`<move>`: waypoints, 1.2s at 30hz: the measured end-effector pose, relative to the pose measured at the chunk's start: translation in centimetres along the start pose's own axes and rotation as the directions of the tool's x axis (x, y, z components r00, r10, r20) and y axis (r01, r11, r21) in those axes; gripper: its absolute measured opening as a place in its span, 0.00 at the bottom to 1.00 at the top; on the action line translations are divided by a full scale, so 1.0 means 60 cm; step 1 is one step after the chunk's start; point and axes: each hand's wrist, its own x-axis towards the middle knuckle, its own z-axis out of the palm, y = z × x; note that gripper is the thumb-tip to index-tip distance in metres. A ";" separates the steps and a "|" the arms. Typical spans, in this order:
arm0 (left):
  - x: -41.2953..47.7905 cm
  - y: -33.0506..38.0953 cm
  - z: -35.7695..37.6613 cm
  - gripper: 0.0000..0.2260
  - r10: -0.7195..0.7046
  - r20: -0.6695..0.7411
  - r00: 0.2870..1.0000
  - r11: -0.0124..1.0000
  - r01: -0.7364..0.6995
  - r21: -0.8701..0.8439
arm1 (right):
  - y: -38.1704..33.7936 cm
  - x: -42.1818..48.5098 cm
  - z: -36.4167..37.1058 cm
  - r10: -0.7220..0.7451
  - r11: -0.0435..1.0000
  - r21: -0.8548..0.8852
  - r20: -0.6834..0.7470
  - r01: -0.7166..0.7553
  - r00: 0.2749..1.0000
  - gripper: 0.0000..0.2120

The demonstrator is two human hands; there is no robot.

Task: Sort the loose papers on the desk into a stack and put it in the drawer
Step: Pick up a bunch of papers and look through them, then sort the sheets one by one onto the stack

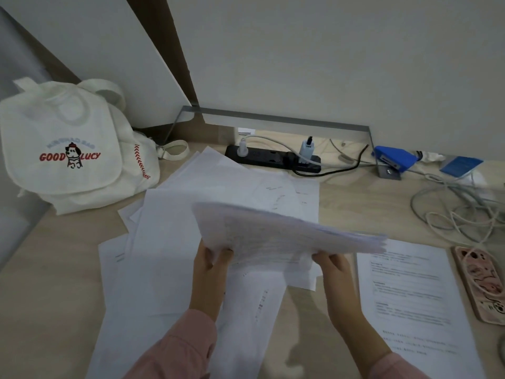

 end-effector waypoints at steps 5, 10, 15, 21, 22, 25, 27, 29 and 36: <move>-0.011 0.011 0.026 0.14 0.017 0.044 0.999 1.000 -0.017 0.008 | -0.012 0.003 -0.042 -0.072 0.997 0.000 -0.036 0.072 0.997 0.11; -0.027 -0.001 0.088 0.09 -0.094 0.166 0.982 0.993 0.080 0.089 | 0.006 0.005 -0.138 -0.018 0.988 -0.155 -0.182 -0.011 0.983 0.03; -0.069 -0.058 0.181 0.07 -0.298 0.339 0.893 0.945 0.224 0.240 | 0.056 0.000 -0.266 0.133 0.939 -0.262 -0.323 -0.223 0.937 0.06; -0.110 -0.123 0.285 0.11 -0.426 0.473 0.771 0.892 0.271 0.362 | 0.100 -0.006 -0.390 0.220 0.879 -0.298 -0.438 -0.372 0.872 0.03; -0.114 -0.131 0.299 0.12 -0.444 0.493 0.748 0.883 0.273 0.380 | 0.106 -0.006 -0.405 0.227 0.872 -0.297 -0.457 -0.388 0.860 0.03; -0.128 -0.153 0.330 0.14 -0.475 0.524 0.707 0.870 0.288 0.400 | 0.117 0.001 -0.438 0.259 0.862 -0.270 -0.491 -0.428 0.832 0.08; -0.133 -0.165 0.340 0.17 -0.495 0.532 0.687 0.860 0.298 0.414 | 0.127 0.008 -0.451 0.264 0.851 -0.281 -0.500 -0.443 0.825 0.14; -0.137 -0.174 0.344 0.20 -0.510 0.539 0.670 0.850 0.297 0.435 | 0.135 0.014 -0.458 0.243 0.821 -0.349 -0.501 -0.451 0.830 0.16; -0.142 -0.178 0.336 0.26 -0.533 0.458 0.712 0.827 0.323 0.461 | 0.146 0.027 -0.446 0.227 0.742 -0.505 -0.431 -0.442 0.873 0.15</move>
